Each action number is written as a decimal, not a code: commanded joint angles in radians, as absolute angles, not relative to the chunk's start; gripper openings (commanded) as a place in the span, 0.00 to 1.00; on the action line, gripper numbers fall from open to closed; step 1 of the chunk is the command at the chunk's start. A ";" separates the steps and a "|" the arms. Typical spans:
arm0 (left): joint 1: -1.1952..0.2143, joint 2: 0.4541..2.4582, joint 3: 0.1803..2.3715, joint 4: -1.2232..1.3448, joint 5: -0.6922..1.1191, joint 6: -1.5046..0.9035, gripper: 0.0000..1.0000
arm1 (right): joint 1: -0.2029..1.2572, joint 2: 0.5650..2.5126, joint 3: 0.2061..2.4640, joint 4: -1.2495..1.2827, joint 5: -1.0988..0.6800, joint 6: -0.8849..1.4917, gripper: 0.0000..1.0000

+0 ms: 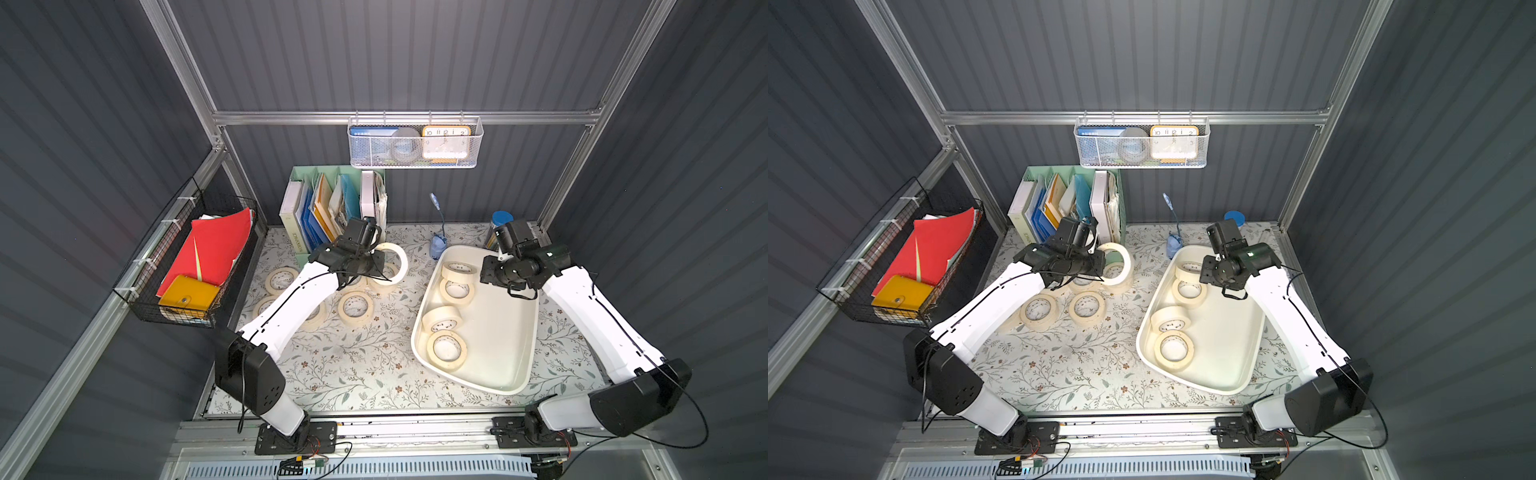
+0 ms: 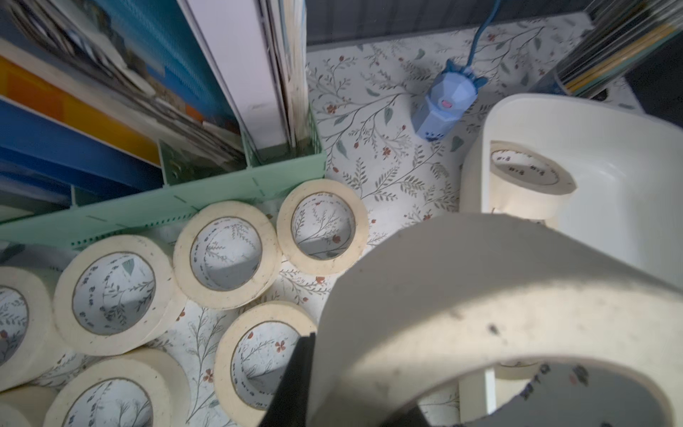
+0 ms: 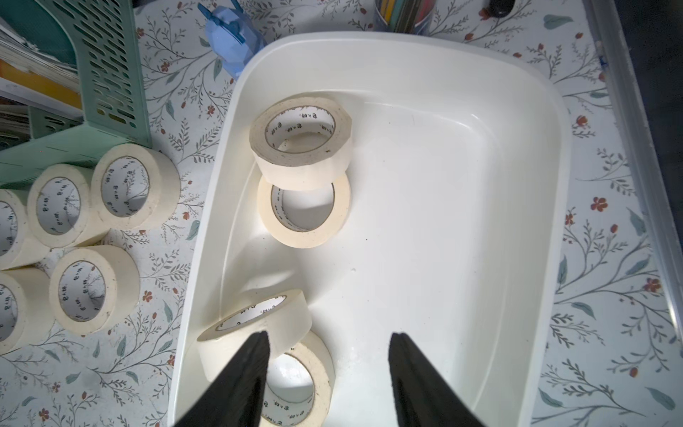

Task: Take out the art tape in the storage box
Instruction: Place the art tape at the center of the board.

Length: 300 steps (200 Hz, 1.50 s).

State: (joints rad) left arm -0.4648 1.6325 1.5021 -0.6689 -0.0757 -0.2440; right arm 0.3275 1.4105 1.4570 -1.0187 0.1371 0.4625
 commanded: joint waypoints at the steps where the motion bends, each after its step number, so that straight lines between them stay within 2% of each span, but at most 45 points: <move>1: -0.456 1.702 1.468 -0.639 -0.044 -0.266 0.00 | 0.324 1.396 1.429 -1.039 0.149 0.458 0.58; 47: -0.465 1.848 1.545 -0.625 0.013 -0.256 0.00 | 0.307 1.384 1.369 -1.038 0.156 0.457 0.58; 87: -0.472 1.932 1.513 -0.589 0.051 -0.259 0.00 | 0.302 1.412 1.333 -1.008 0.133 0.460 0.57; 280: -0.436 1.999 1.338 -0.615 0.033 -0.262 0.00 | 0.298 1.450 1.319 -1.010 0.118 0.438 0.57; 288: -0.436 1.998 1.345 -0.622 0.027 -0.257 0.04 | 0.298 1.452 1.311 -1.008 0.116 0.439 0.57; 300: -0.436 1.996 1.358 -0.635 0.026 -0.253 0.15 | 0.298 1.454 1.298 -1.003 0.109 0.447 0.57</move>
